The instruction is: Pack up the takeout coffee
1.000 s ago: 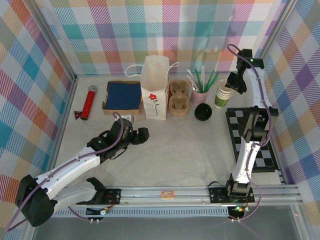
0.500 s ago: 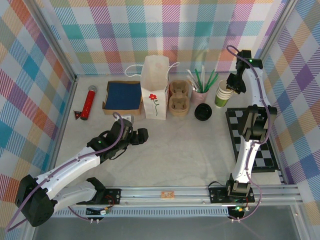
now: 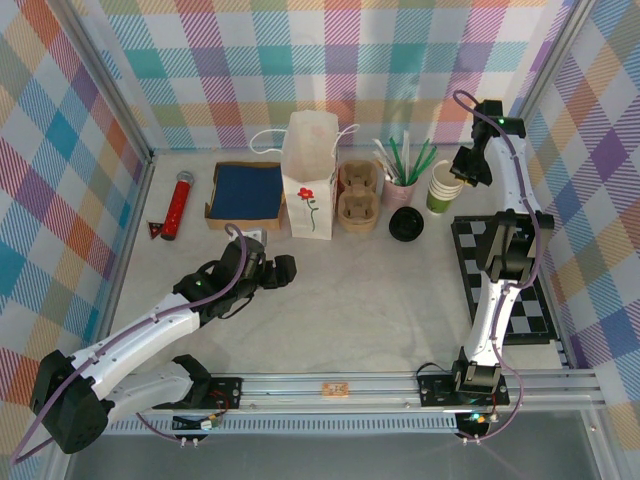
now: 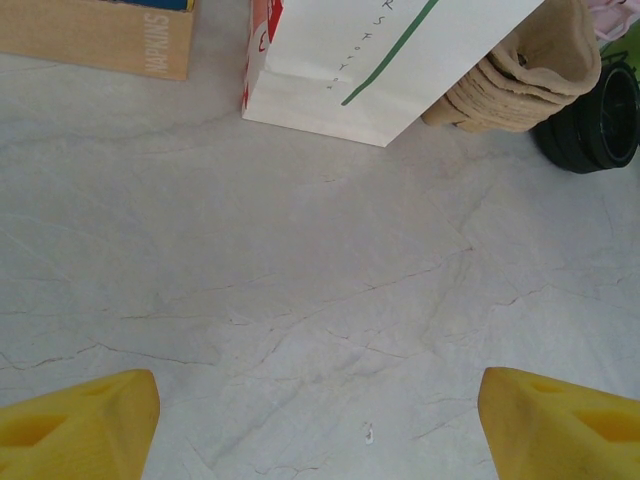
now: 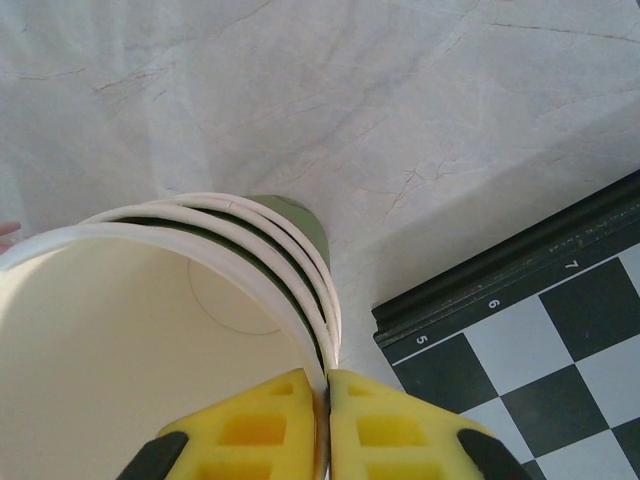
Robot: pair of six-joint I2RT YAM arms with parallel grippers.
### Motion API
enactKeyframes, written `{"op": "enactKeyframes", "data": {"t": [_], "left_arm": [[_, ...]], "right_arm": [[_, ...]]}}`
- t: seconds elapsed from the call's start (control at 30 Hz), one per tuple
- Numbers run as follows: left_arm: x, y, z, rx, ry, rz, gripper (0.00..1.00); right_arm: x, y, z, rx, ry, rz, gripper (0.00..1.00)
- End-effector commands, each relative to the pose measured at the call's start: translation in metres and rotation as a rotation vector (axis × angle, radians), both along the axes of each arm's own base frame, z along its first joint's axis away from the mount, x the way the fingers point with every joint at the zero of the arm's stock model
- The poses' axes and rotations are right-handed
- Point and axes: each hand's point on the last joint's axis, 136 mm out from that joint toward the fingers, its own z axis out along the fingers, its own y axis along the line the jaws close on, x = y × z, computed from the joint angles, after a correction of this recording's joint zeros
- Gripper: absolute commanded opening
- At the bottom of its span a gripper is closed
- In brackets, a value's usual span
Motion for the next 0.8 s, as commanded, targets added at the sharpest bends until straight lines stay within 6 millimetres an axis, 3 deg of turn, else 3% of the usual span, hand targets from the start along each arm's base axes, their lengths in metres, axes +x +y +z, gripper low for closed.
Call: {"op": "enactKeyframes", "data": {"t": [0.0,0.5,0.77], "left_arm": [[-0.002,-0.002,0.015,-0.011,-0.026,-0.009,0.83],[-0.004,0.000,0.022,-0.012,-0.040,-0.012,0.83],[-0.005,0.002,0.037,-0.016,-0.065,-0.020,0.83]], "right_arm": [[0.000,0.000,0.019,0.005,-0.030,0.007,0.10],[0.003,0.001,0.035,0.019,-0.057,0.000,0.06],[0.004,0.001,0.061,0.026,-0.115,-0.010,0.05]]}}
